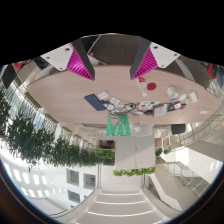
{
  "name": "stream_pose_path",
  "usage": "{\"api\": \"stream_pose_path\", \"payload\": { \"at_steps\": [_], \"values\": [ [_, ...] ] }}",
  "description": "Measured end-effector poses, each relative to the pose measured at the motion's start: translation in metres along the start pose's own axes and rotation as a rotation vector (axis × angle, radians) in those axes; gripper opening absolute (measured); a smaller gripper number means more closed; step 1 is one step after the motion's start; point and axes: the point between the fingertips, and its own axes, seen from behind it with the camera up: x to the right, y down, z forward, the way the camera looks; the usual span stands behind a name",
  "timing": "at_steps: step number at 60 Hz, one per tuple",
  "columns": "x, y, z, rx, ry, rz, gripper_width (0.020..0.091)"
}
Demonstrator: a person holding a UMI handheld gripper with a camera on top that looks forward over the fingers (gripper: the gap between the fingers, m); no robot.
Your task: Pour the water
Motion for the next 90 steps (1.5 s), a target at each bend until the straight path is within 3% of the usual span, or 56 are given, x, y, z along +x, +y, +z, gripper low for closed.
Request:
{"api": "stream_pose_path", "payload": {
  "at_steps": [7,9,20,32,39,51,64,73,75,77,80,90],
  "values": [
    [-0.002,0.000,0.023,0.025,0.034,0.004,0.0819],
    [-0.025,-0.002,-0.002,0.028,0.042,0.011,0.0813],
    [-0.073,-0.006,-0.010,0.088,0.046,0.042,0.0819],
    [-0.131,0.023,0.020,0.170,-0.046,0.043,0.0820],
    [-0.166,0.057,0.073,0.171,-0.096,0.025,0.0819],
    [-0.210,0.091,0.209,0.247,-0.111,0.029,0.0823],
    [-0.208,0.092,0.345,0.294,-0.041,0.097,0.0820],
    [-0.209,0.085,0.401,0.320,-0.035,0.117,0.0818],
    [-0.209,0.084,0.410,0.321,-0.033,0.116,0.0799],
    [-0.212,0.085,0.416,0.317,-0.043,0.114,0.0736],
    [-0.214,0.087,0.422,0.308,-0.051,0.122,0.0502],
    [-0.206,0.087,0.426,0.316,0.060,0.147,0.0357]
  ]
}}
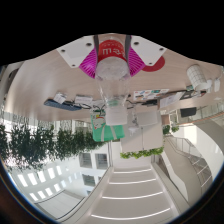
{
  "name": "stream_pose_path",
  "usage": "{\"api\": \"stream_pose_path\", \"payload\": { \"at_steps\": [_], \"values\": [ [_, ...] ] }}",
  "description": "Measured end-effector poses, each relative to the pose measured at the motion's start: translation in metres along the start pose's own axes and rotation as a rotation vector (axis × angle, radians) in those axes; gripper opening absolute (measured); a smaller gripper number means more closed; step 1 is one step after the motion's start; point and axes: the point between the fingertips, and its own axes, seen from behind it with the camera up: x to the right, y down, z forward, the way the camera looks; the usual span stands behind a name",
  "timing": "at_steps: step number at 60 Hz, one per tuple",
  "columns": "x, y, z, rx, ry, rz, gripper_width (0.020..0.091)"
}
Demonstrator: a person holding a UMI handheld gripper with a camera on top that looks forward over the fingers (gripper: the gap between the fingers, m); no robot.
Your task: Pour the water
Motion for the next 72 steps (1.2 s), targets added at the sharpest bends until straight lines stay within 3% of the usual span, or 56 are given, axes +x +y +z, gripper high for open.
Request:
{"api": "stream_pose_path", "payload": {
  "at_steps": [7,11,17,26,39,52,72],
  "values": [
    [-0.008,0.000,0.003,-0.063,-0.035,0.030,0.0293],
    [-0.013,-0.006,0.002,-0.092,-0.039,0.058,0.0294],
    [-0.020,-0.063,-0.006,-0.045,-0.011,-0.102,0.0294],
    [-0.070,-0.149,-0.009,-0.034,0.015,-0.554,0.0292],
    [-0.189,-0.135,0.018,-0.037,0.024,-1.504,0.0292],
    [-0.230,-0.121,0.036,-0.014,0.041,-2.223,0.0295],
    [-0.242,-0.123,0.044,-0.037,0.016,-2.336,0.0295]
  ]
}}
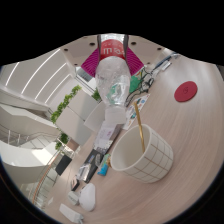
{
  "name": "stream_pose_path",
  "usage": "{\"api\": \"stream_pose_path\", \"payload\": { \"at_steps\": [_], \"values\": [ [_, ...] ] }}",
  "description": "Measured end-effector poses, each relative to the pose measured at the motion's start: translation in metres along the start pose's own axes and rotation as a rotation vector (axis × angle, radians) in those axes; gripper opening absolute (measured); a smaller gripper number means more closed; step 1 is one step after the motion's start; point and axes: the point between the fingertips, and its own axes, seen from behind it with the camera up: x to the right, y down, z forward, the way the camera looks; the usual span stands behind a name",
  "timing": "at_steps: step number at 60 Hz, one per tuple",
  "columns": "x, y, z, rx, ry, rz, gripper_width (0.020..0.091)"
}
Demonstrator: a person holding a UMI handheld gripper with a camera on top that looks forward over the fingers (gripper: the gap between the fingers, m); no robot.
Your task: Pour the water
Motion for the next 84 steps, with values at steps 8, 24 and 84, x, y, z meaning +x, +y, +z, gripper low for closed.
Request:
{"api": "stream_pose_path", "payload": {
  "at_steps": [8,24,84],
  "values": [
    [0.014,0.028,0.000,0.002,-0.015,0.489,0.0295],
    [-0.026,0.060,-0.019,0.233,-0.105,2.064,0.0355],
    [-0.165,-0.010,-0.041,0.237,-0.432,2.151,0.0814]
  ]
}}
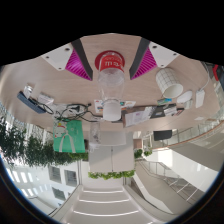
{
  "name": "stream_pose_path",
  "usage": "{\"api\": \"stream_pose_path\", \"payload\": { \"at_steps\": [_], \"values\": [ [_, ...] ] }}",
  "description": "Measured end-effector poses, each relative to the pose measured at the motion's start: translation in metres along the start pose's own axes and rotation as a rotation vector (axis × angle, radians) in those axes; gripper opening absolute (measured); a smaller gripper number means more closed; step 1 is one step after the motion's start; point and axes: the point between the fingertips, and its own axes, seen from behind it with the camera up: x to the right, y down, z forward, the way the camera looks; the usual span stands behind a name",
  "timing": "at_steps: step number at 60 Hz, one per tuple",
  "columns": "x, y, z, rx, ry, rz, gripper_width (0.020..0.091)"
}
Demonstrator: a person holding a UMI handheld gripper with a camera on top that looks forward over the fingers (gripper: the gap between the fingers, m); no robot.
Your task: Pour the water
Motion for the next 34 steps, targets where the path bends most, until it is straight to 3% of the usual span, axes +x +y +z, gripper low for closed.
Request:
{"api": "stream_pose_path", "payload": {
  "at_steps": [11,24,34],
  "values": [
    [-0.017,-0.002,-0.099,-0.052,0.105,0.013,0.0818],
    [-0.066,-0.021,-0.232,-0.043,0.162,0.133,0.0807],
    [-0.078,-0.035,-0.286,-0.023,0.181,0.165,0.0806]
  ]
}}
